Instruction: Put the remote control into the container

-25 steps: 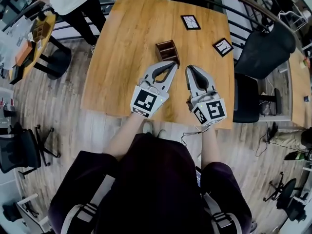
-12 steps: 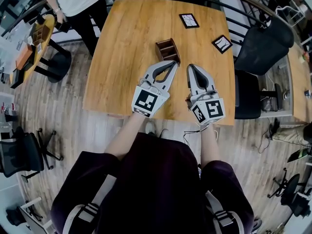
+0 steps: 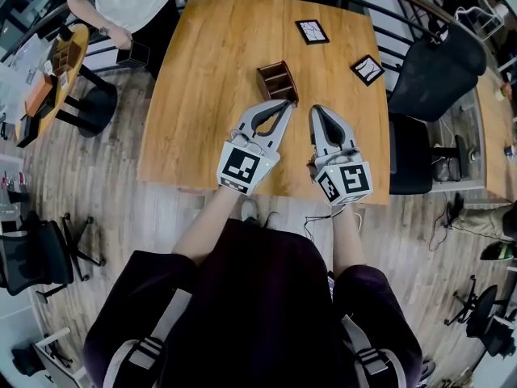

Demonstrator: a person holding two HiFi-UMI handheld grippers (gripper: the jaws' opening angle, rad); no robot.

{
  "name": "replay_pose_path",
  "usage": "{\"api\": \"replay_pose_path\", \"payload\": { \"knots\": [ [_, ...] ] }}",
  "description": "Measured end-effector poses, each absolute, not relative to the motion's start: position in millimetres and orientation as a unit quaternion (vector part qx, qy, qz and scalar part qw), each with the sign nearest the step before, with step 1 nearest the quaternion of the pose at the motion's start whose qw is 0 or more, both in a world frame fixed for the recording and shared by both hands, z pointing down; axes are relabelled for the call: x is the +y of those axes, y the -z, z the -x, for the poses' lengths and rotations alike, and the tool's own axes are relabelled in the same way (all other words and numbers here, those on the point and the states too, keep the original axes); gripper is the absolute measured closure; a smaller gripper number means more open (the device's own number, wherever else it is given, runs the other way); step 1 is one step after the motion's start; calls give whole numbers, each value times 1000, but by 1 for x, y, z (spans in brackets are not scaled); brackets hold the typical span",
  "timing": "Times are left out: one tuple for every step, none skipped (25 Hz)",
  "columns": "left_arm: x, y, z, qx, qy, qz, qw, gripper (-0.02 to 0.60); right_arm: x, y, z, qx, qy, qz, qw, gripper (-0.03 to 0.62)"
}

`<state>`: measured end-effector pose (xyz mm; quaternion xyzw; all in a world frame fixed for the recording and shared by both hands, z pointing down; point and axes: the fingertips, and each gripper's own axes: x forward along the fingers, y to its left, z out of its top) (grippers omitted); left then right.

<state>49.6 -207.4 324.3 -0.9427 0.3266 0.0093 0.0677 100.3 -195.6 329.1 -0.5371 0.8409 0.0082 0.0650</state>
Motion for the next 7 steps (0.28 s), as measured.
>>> {"api": "replay_pose_path", "payload": {
  "knots": [
    [-207,-325,-50,326,-9,943,68,571,-195,-329,-100,841,-8,538,66,577],
    [-207,-325,-49,327,-9,943,68,571,-195,-329,-100,840,-8,538,66,577],
    [-207,-325,-49,327,-8,943,68,571,-195,-329,-100,840,-8,538,67,577],
    [-207,-325,-49,327,-8,943,69,571,-196,-329,-100,840,-8,538,67,577],
    [-208,-325,-48,327,-7,943,69,571,-196,-328,-99,840,-8,538,67,577],
    [-208,-324,-48,327,-7,943,69,571,-196,-328,-99,840,-8,538,66,577],
    [-208,-324,-48,327,-6,943,69,571,-197,-328,-99,840,-7,538,66,577]
  ]
}}
